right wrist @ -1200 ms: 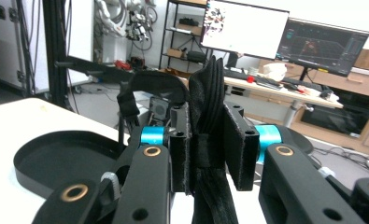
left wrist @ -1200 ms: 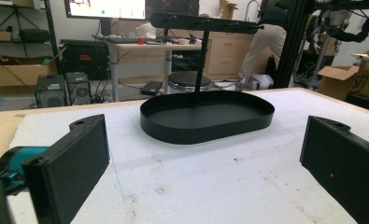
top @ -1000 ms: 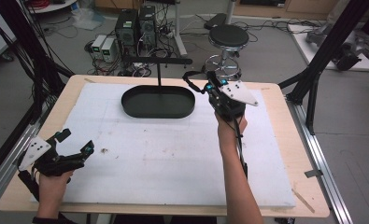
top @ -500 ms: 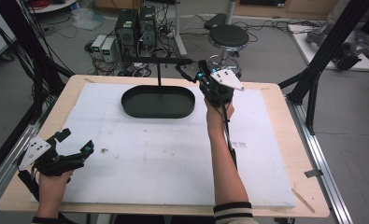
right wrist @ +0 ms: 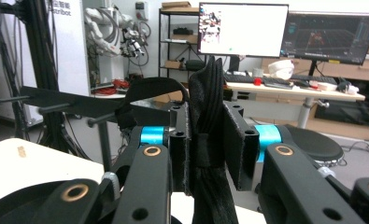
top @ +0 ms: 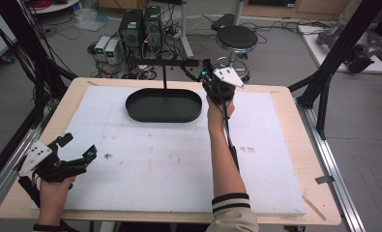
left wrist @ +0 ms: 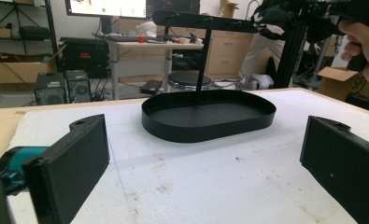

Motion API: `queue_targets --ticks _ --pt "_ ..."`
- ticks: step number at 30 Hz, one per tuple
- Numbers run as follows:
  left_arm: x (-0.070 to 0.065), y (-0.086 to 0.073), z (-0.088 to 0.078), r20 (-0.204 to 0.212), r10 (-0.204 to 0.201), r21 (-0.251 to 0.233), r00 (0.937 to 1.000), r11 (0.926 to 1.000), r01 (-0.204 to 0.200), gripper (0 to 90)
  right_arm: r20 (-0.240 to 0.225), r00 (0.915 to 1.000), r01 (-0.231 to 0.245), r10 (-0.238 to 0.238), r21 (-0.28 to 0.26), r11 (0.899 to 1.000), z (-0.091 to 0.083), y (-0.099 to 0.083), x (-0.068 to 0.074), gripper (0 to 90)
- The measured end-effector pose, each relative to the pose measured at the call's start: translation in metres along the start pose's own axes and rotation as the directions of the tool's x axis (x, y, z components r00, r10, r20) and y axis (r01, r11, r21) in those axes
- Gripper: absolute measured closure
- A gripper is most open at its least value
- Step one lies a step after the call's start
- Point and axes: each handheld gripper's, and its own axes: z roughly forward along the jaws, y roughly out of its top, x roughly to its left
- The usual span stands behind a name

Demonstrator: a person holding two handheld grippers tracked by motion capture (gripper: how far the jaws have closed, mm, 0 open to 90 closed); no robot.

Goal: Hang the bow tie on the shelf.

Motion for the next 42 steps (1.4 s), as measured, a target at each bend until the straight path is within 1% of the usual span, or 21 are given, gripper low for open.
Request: queue_targets --ticks 5,10,14,18,20,22,26,30,32,34,36,37,39,42 --pt "0.000 0.000 0.000 -0.002 0.000 0.001 1.0000 1.0000 0.000 1.8 0.023 0.9995 -0.020 0.020 0.004 1.000 0.008 -0.010 -0.006 73.7" --pt "0.001 -0.001 0.000 -0.003 0.002 0.008 1.0000 1.0000 -0.002 1.8 0.022 0.9996 -0.017 0.016 0.017 1.000 0.012 -0.015 -0.008 73.6" --pt "0.001 -0.001 0.000 -0.005 -0.001 0.009 1.0000 1.0000 0.001 1.8 0.027 0.9992 -0.029 0.028 0.038 0.999 0.015 -0.021 -0.013 73.1" --pt "0.001 -0.002 0.000 -0.007 -0.001 0.012 1.0000 0.9999 0.001 1.8 0.027 0.9994 -0.022 0.021 0.043 0.999 0.016 -0.022 -0.013 72.0" --pt "0.001 -0.002 0.000 -0.007 -0.001 0.012 1.0000 0.9999 0.001 1.8 0.032 0.9992 -0.026 0.024 0.049 0.998 0.017 -0.023 -0.013 67.3" --pt "0.002 -0.002 0.000 -0.007 0.000 0.012 1.0000 0.9999 0.000 1.8 0.032 0.9991 -0.028 0.027 0.053 0.998 0.017 -0.024 -0.014 64.9" --pt "0.002 -0.002 0.001 -0.008 -0.002 0.012 1.0000 0.9999 0.002 1.8 0.033 0.9994 -0.012 0.010 0.057 0.998 0.015 -0.022 -0.013 59.8" --pt "0.002 -0.003 0.001 -0.008 -0.003 0.012 1.0000 0.9999 0.003 1.8 0.033 0.9994 -0.008 0.006 0.047 0.999 0.010 -0.017 -0.012 46.4" --pt "0.002 -0.003 0.000 -0.006 -0.007 0.017 1.0000 0.9998 0.007 1.8 0.037 0.9993 0.002 -0.004 0.059 0.998 0.007 -0.013 -0.012 36.3" --pt "0.003 -0.003 0.001 -0.006 -0.009 0.022 0.9999 0.9997 0.009 1.8 0.043 0.9991 0.002 -0.005 0.076 0.997 0.002 -0.009 -0.011 28.6" --pt "0.002 -0.003 0.001 -0.003 -0.010 0.022 0.9999 0.9997 0.010 1.8 0.043 0.9989 0.016 -0.020 0.081 0.997 -0.004 -0.005 -0.010 25.3" --pt "0.002 -0.003 0.001 -0.002 -0.011 0.021 0.9999 0.9997 0.011 1.8 0.051 0.9981 0.032 -0.036 0.078 0.996 -0.009 -0.002 -0.010 23.1" --pt "0.001 -0.002 0.001 0.001 -0.013 0.017 0.9999 0.9998 0.013 1.8 0.057 0.9974 0.041 -0.044 0.064 0.997 -0.018 0.003 -0.010 21.7" --pt "0.001 -0.002 0.002 0.004 -0.017 0.014 0.9998 0.9998 0.017 1.8 0.059 0.9975 0.034 -0.038 0.072 0.997 -0.029 0.008 -0.011 18.0"
